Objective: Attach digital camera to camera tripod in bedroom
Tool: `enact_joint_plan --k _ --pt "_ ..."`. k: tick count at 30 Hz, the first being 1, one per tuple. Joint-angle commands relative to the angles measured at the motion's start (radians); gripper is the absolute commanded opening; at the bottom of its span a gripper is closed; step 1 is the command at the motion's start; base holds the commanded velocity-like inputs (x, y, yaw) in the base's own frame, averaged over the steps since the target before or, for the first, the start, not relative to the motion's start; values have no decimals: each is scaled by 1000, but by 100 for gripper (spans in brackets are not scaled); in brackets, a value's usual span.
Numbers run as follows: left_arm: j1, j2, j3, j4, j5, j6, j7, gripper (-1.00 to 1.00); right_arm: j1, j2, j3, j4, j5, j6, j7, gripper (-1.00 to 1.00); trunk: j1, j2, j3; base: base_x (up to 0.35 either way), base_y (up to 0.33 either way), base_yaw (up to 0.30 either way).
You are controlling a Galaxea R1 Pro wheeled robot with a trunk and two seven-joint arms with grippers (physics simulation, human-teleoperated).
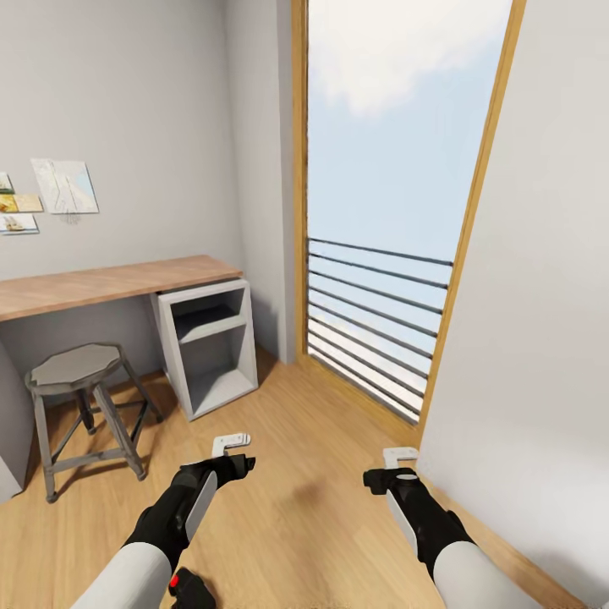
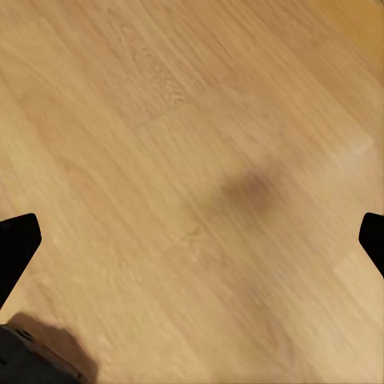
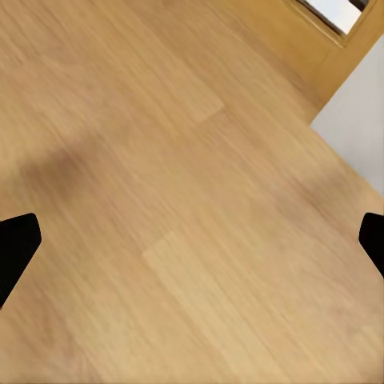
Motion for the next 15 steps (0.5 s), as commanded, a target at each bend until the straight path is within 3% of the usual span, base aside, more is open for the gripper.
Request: enact_joint_plan --k 1,15 --pt "0 -1 4 -2 9 6 1 100 0 0 0 -2 8 7 -1 100 4 -8 -4 0 0 0" --pt "0 -1 5 -3 9 7 1 100 0 1 0 -2 8 14 0 100 57 -106 -48 0 0 0"
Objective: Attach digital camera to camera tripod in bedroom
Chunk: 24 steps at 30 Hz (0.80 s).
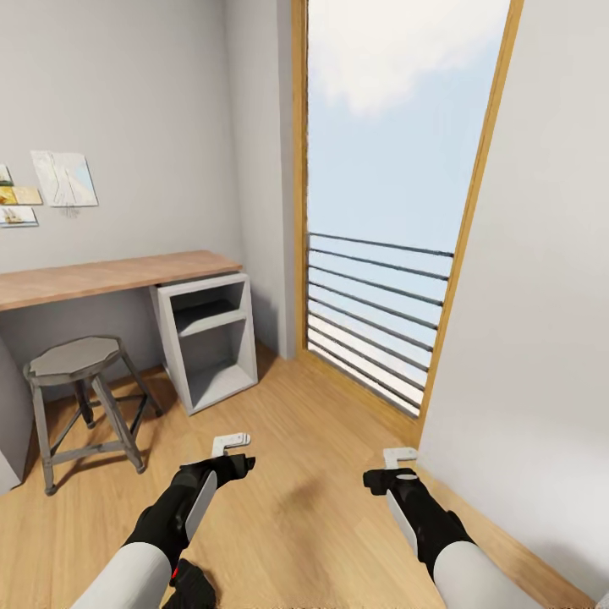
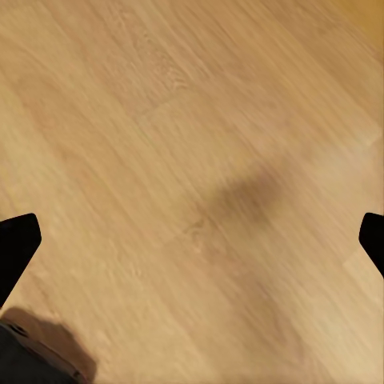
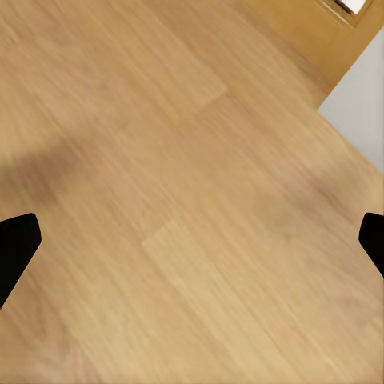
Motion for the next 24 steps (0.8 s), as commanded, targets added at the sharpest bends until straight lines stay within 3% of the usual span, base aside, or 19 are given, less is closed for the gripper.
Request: enact_joint_plan --k 1,8,24 --pt "0 -1 4 -2 9 6 1 100 0 0 0 -2 8 8 -1 100 4 -8 -4 0 0 0" --pt "0 -1 3 -3 9 5 1 100 0 -1 -1 -2 8 10 -1 100 31 -57 -26 0 0 0" --pt "0 -2 3 -3 9 6 2 100 0 0 -1 -1 8 11 -1 100 38 -60 -88 0 0 0"
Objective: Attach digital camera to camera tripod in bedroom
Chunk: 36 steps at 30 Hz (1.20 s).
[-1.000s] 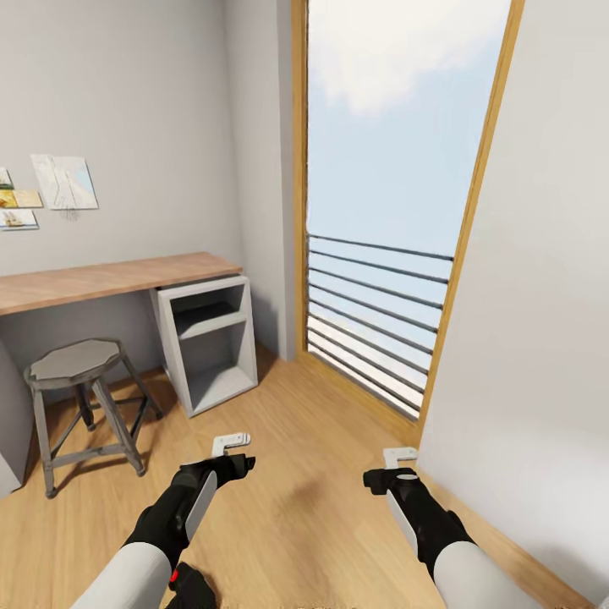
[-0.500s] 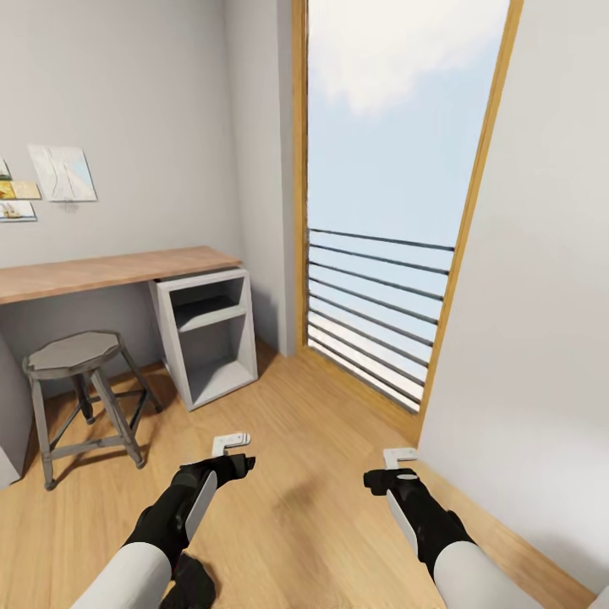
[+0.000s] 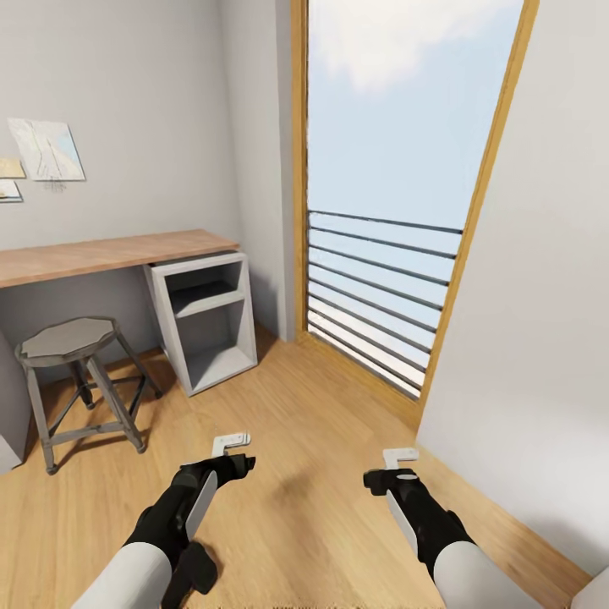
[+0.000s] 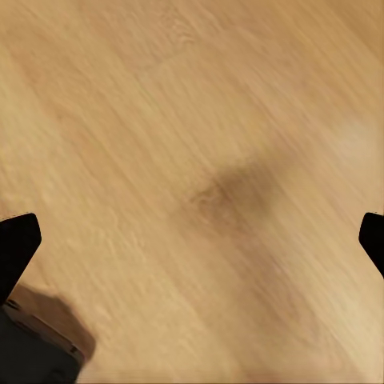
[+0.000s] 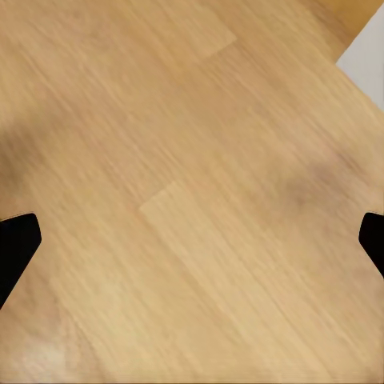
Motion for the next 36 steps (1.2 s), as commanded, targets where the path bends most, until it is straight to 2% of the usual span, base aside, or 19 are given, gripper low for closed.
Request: enact_joint_plan --k 1,36 --pt "0 -1 4 -1 9 6 1 100 0 1 0 -1 8 7 -1 100 0 -1 -5 0 0 0" --pt "0 -2 5 -2 9 8 3 100 0 0 0 -1 7 13 0 100 16 -9 -140 0 0 0"
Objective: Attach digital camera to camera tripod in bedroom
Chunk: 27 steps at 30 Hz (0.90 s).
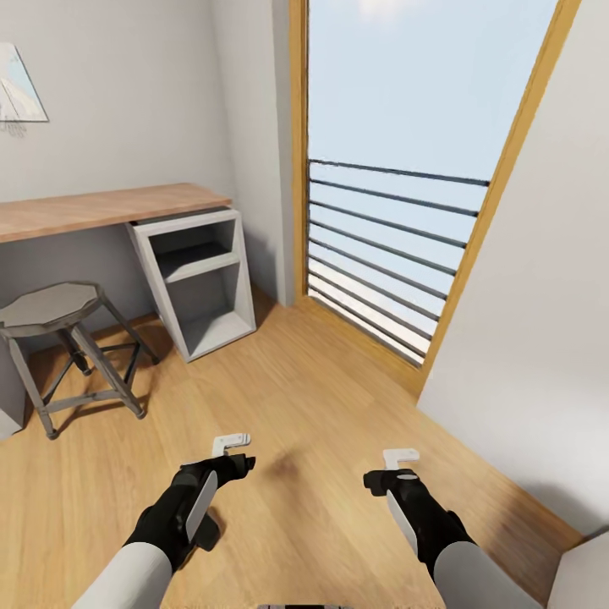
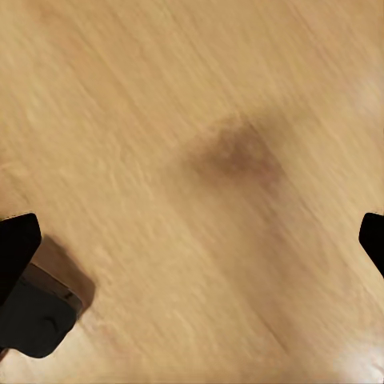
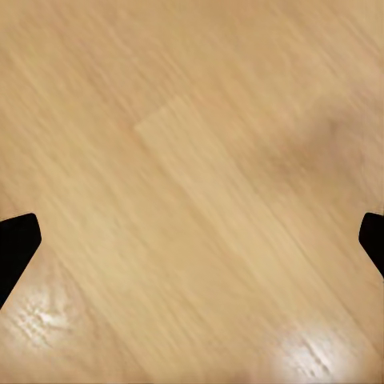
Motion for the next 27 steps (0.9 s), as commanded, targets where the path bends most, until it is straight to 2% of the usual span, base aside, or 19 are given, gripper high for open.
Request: enact_joint_plan --k 1,16,23,27 --pt "0 -1 4 -2 9 6 1 100 0 0 0 -2 8 7 -1 100 0 -1 -5 0 0 0" --pt "0 1 4 -3 12 8 1 100 0 -4 -1 -3 8 11 0 100 7 -4 -63 0 0 0" --pt "0 1 7 -52 14 75 0 100 0 -2 -2 -33 7 98 -1 100 10 -6 -90 0 0 0" --pt "0 1 27 -92 14 110 0 100 0 1 -3 -85 7 133 -2 100 12 -7 -105 0 0 0"
